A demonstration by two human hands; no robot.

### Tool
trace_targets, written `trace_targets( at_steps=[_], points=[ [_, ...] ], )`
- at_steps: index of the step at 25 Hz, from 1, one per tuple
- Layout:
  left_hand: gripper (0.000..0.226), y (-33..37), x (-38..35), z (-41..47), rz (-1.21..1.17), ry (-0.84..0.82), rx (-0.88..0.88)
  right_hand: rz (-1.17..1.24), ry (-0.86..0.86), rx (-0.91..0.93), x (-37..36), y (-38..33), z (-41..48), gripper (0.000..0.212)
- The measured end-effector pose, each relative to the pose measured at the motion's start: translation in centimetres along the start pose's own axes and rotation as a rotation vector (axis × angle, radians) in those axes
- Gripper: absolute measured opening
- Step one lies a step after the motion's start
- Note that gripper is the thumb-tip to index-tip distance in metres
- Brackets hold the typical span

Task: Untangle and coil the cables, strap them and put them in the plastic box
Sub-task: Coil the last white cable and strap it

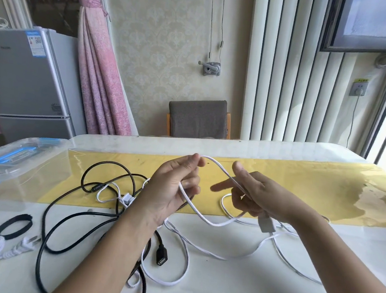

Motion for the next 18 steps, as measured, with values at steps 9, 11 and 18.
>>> trace_targets(
  at_steps=[9, 11, 18],
  points=[
    [0.044, -0.1, 3.3, 1.5, -0.071, -0.046, 0.047, 0.223, -0.86, -0.076, -0.9, -0.5, -1.4, 0.048],
    [0.044, -0.4, 3.7, 1.8, -0.02, 0.011, 0.0, 0.34, -1.011, -0.027, -2.3, -1.2, -1.3, 0.045],
    [0.033, -2.1, 3.1, 1.5, 0.725, 0.141, -0.142, 0.978, -0.791, 0.389, -1.1, -1.3, -0.8, 0.056]
  ],
)
Point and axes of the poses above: each hand's wrist, its own z-axis towards the middle knuckle, its own x-axis out of the back of the hand, y = z × x, the point moved 1 cm from there along z, towards the middle knuckle, and after that the axes turned 3 degrees about z, right-handed, at the moved point
